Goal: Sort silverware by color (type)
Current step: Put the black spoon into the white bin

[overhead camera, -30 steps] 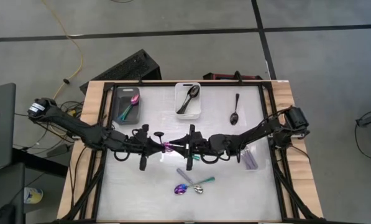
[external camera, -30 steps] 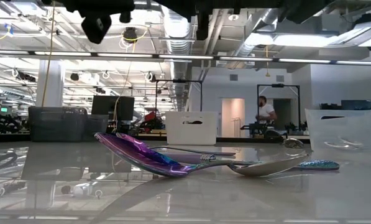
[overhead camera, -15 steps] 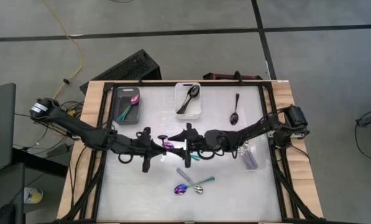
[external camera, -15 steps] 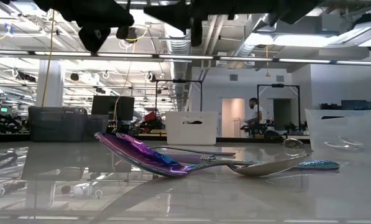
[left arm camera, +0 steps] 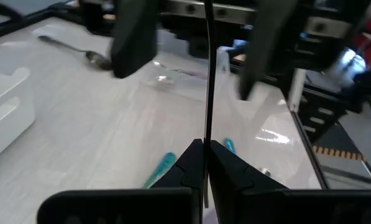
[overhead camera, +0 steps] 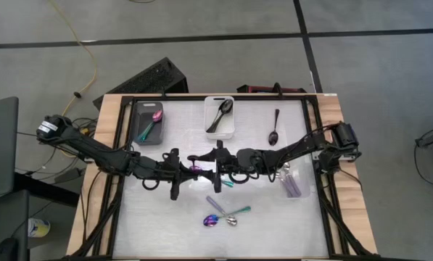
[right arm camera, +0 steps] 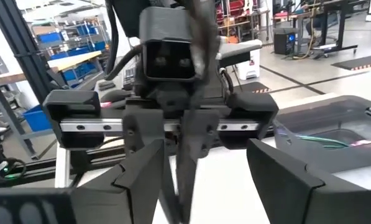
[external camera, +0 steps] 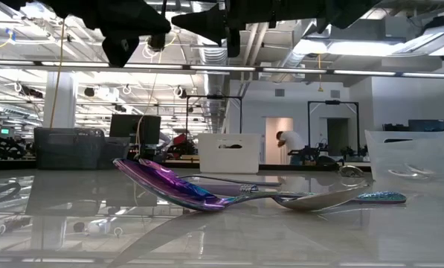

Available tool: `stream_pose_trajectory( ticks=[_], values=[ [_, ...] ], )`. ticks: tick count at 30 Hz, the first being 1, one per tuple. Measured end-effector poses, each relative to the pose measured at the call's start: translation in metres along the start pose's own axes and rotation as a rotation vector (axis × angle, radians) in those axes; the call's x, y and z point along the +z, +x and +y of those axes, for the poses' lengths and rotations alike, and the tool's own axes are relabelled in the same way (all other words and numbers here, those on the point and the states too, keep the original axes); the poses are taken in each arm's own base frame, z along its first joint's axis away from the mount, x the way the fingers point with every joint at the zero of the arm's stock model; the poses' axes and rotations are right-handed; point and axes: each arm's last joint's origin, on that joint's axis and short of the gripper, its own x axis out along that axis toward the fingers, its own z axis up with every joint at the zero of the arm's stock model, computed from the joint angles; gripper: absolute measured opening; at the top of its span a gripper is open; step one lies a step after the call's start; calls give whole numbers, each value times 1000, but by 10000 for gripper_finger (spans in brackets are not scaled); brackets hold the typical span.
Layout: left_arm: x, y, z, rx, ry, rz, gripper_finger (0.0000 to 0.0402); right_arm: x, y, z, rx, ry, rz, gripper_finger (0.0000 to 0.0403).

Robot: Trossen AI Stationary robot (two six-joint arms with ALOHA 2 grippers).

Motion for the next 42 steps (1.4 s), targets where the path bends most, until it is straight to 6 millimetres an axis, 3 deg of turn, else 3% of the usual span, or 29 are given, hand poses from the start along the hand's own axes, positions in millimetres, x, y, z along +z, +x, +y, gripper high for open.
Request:
stream_pose_trajectory(
  ticks=[6, 12, 21, 28, 33, 37, 42],
  values=[
    [2, 2, 6, 17, -29, -4, 0, 1, 1, -5, -13, -11, -5, 231],
    [3, 3, 6, 16, -29, -6, 0, -1, 3, -7, 10, -52, -3, 182],
    [-1, 3, 8, 23, -36, 26, 0, -4, 4, -10, 52, -58, 29, 20],
    [-3, 3, 8, 38, -67, 47, 6, -6, 4, -8, 50, -24, 43, 18],
    [-6, 3, 10, 53, -55, 72, 46, -6, 4, -12, -12, 6, 44, 17],
    [0, -11, 15, 115, 15, 84, 91, -8, 5, -33, -78, 82, 58, 17],
    [18, -53, 29, 210, -33, 61, 135, -20, -11, -90, -240, 262, -4, 17]
  ],
)
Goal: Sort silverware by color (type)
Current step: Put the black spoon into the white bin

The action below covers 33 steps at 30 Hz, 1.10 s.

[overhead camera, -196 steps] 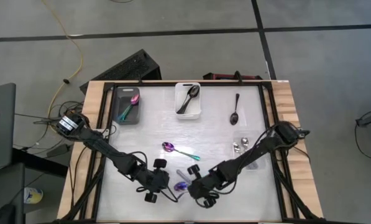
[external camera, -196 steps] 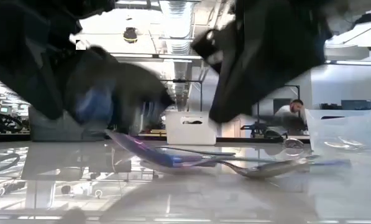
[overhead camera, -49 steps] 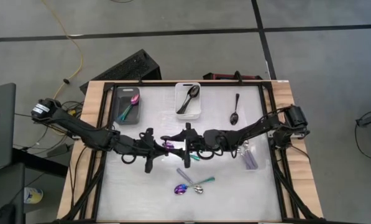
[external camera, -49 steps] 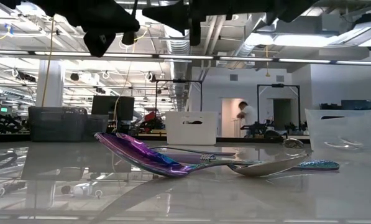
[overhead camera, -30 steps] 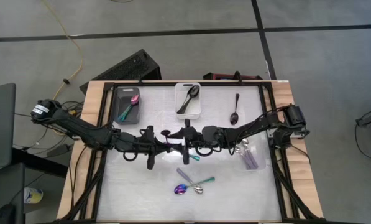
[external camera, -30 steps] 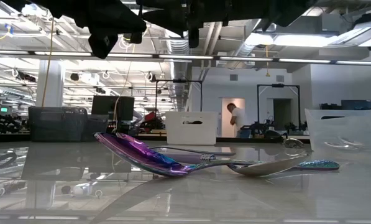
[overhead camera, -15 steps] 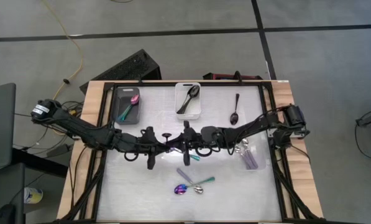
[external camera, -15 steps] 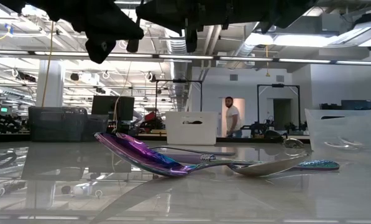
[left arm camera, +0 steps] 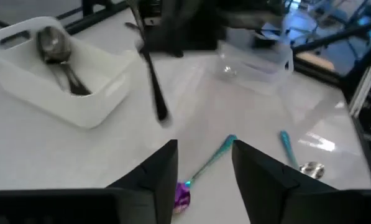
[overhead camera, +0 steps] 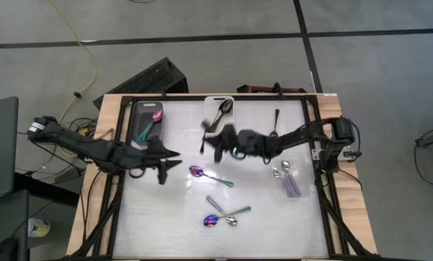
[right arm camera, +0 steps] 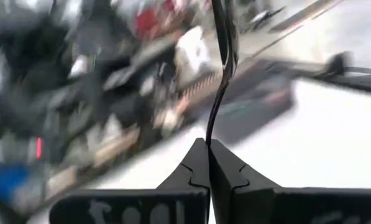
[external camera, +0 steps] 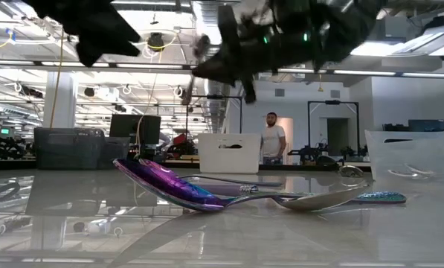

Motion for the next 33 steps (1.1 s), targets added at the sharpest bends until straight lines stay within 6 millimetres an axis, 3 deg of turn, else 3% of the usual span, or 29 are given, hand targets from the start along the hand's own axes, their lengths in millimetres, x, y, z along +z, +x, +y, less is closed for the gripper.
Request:
stream_pose_trajectory(
  ticks=[4, 7, 11, 15, 33],
  values=[
    [2, -26, 10, -27, -68, 1, 149, 7, -11, -58, -135, 265, -150, 17],
    [-4, -32, 15, -30, -81, -29, 150, 16, -14, -88, -237, 397, -221, 17],
    [-10, -30, 18, -2, -89, -63, 151, 29, -6, -103, -302, 480, -214, 17],
    [-12, -29, 18, -10, -86, -70, 151, 26, -5, -122, -474, 578, -119, 17],
    [-10, -30, 16, -45, -64, -91, 151, 21, -5, -122, -453, 633, -46, 42]
  ],
)
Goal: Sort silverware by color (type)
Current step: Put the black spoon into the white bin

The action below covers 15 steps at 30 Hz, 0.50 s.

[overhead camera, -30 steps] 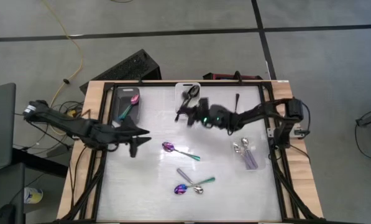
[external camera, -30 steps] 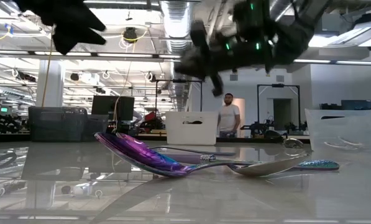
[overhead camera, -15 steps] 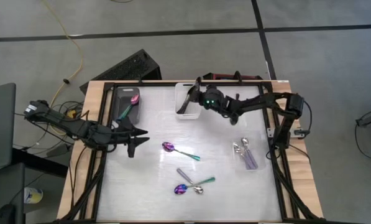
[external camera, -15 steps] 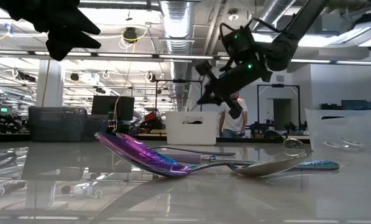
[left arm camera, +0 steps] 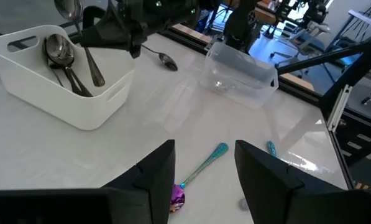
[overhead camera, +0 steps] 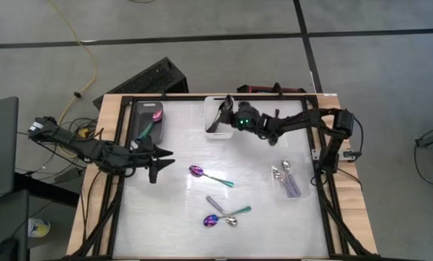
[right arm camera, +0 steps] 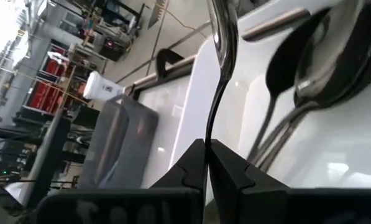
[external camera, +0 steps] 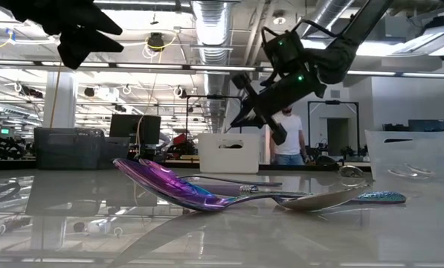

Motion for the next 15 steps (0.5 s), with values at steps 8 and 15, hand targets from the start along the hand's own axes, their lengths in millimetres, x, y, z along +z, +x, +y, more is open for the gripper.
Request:
stream_pose_trajectory(
  ticks=[8, 15],
  values=[
    [2, 0, -1, -16, -10, -12, 151, -3, -1, -1, -18, 0, 14, 63],
    [1, 0, -2, -31, -11, -4, 151, -5, -1, -4, -45, -9, 26, 103]
  ],
)
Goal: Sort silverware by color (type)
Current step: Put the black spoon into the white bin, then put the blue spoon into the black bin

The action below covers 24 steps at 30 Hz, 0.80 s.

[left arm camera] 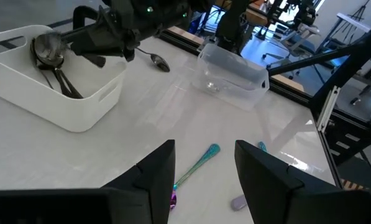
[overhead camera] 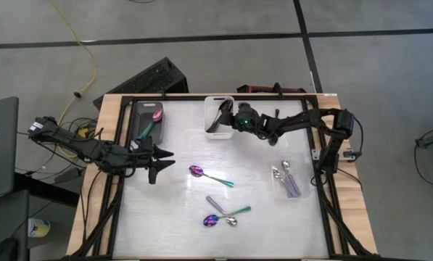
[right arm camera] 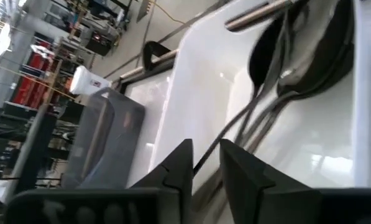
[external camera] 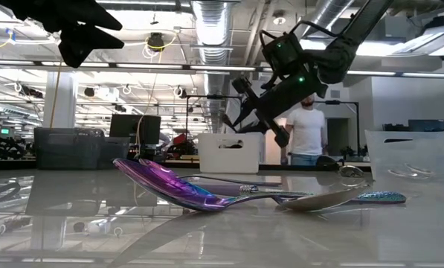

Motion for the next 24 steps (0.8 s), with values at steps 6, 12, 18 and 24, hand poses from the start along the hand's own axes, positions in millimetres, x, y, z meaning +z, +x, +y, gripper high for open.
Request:
stream_pose_trajectory(
  ticks=[6, 12, 18, 24],
  values=[
    [0, 0, 0, 0, -2, 1, 151, -1, 0, -2, -17, -20, 13, 154],
    [-1, 0, -1, -37, -2, 21, 151, 5, 2, -3, 41, -95, 82, 196],
    [-2, 0, -3, -103, 4, 59, 151, 36, -10, 7, 270, -148, 285, 203],
    [-7, -2, -5, -147, 28, 113, 151, 61, -57, 16, 227, -263, 408, 190]
  ],
)
